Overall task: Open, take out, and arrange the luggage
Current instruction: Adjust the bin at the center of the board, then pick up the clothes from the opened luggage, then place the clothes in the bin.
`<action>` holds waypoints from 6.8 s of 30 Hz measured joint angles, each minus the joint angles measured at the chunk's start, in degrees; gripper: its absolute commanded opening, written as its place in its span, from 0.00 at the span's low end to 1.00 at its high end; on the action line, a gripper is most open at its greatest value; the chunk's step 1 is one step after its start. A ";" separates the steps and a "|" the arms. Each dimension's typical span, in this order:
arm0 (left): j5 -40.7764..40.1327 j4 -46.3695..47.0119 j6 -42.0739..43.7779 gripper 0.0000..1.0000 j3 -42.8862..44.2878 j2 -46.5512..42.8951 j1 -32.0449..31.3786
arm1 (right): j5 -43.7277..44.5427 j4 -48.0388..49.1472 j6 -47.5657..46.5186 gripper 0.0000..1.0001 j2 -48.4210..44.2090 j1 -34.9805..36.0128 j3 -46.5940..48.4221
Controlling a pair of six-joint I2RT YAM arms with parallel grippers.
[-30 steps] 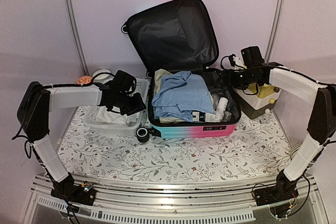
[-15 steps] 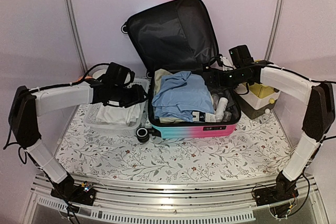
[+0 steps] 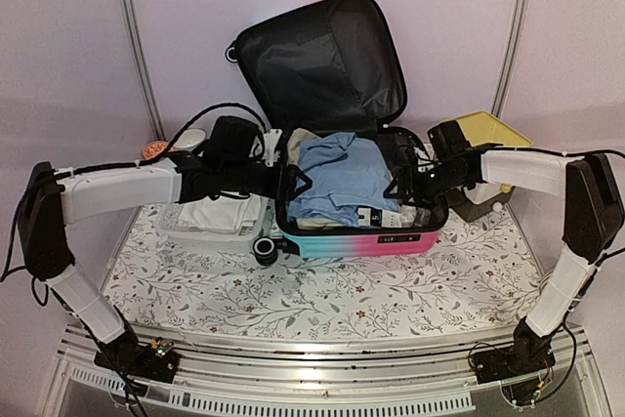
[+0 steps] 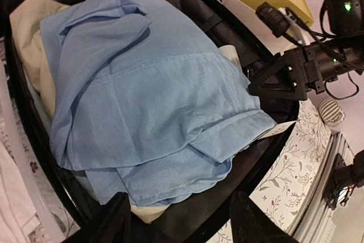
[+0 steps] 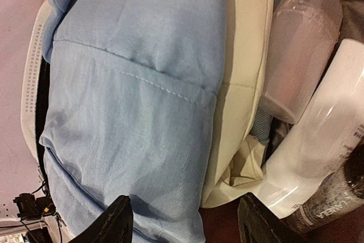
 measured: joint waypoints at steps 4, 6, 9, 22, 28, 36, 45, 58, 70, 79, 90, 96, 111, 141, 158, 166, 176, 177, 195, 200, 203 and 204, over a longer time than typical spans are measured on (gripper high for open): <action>0.63 2.05 3.56 0.66 -1.53 -2.51 -0.24 | -4.57 3.56 3.04 0.51 0.00 -0.02 -3.45; 0.96 2.86 4.92 0.66 -2.34 -4.37 -0.39 | -7.34 5.38 4.46 0.41 0.07 -0.02 -4.35; 0.98 3.78 6.16 0.67 -2.84 -6.05 -0.55 | -11.34 8.50 6.86 0.29 0.59 -0.04 -4.59; 2.23 5.38 16.33 0.88 -2.99 -6.40 -4.61 | -17.33 9.97 16.13 0.11 -3.41 0.44 0.11; 1.38 5.70 20.52 0.91 0.81 -1.95 -6.36 | -17.46 8.48 18.23 0.12 -3.41 0.76 4.11; 1.05 5.84 22.64 0.98 4.68 2.80 -6.49 | -17.44 6.75 19.15 0.12 -3.08 0.83 4.11; 0.09 10.69 25.49 0.98 4.11 4.09 -8.63 | -17.46 6.54 20.76 0.03 -3.08 1.42 4.11; -5.38 16.74 32.76 0.98 6.60 11.87 -13.05 | -15.63 6.54 25.59 0.02 -3.45 2.56 4.09; -17.00 16.48 36.96 0.98 13.84 17.84 -15.43 | -15.04 6.60 27.32 0.02 -3.54 2.91 4.09; -24.24 16.94 44.04 0.98 9.60 13.55 -20.63 | -14.88 6.60 27.32 0.02 -3.54 3.06 4.09; -12.63 9.81 44.06 0.98 20.39 15.96 -17.25 | -14.88 6.62 27.32 0.02 -3.54 3.08 4.09; -5.55 4.33 41.16 0.98 23.02 18.64 -13.84 | -14.88 6.62 27.39 0.02 -3.54 3.08 4.09; -1.86 -7.89 37.73 0.98 32.74 26.60 -11.87 | -14.95 6.62 28.04 0.02 -3.63 3.15 4.09; -33.92 8.48 38.84 0.00 14.80 14.05 -19.17 | -11.72 10.05 31.52 0.73 -5.31 0.24 2.97; -28.11 8.92 35.26 0.00 7.37 7.72 -19.98 | -10.10 12.13 33.00 0.71 6.82 -3.54 6.67; -26.10 9.14 33.62 0.00 3.32 3.39 -20.31 | -11.34 15.61 35.45 0.26 9.05 -3.72 6.99; -23.74 10.25 32.20 0.00 0.59 1.25 -20.35 | -10.40 14.71 36.04 0.02 6.73 -3.96 7.08; -23.21 10.54 31.91 0.00 0.44 1.07 -20.41 | -9.77 14.16 35.80 0.02 5.75 -3.96 7.08; -16.48 13.20 23.50 0.00 8.20 -5.79 -22.93 | 1.81 -2.91 26.03 0.02 -15.74 -3.65 18.12; -15.04 13.27 20.37 0.00 8.76 -8.57 -22.93 | 0.55 -3.04 25.29 0.02 -18.43 -3.04 20.98; -15.10 12.13 18.51 0.00 9.09 -9.90 -22.88 | -0.83 -2.14 25.44 0.02 -17.40 -2.34 22.25; -15.28 11.50 18.08 0.00 9.09 -10.38 -22.84 | -1.14 -1.81 25.55 0.02 -16.59 -1.88 22.86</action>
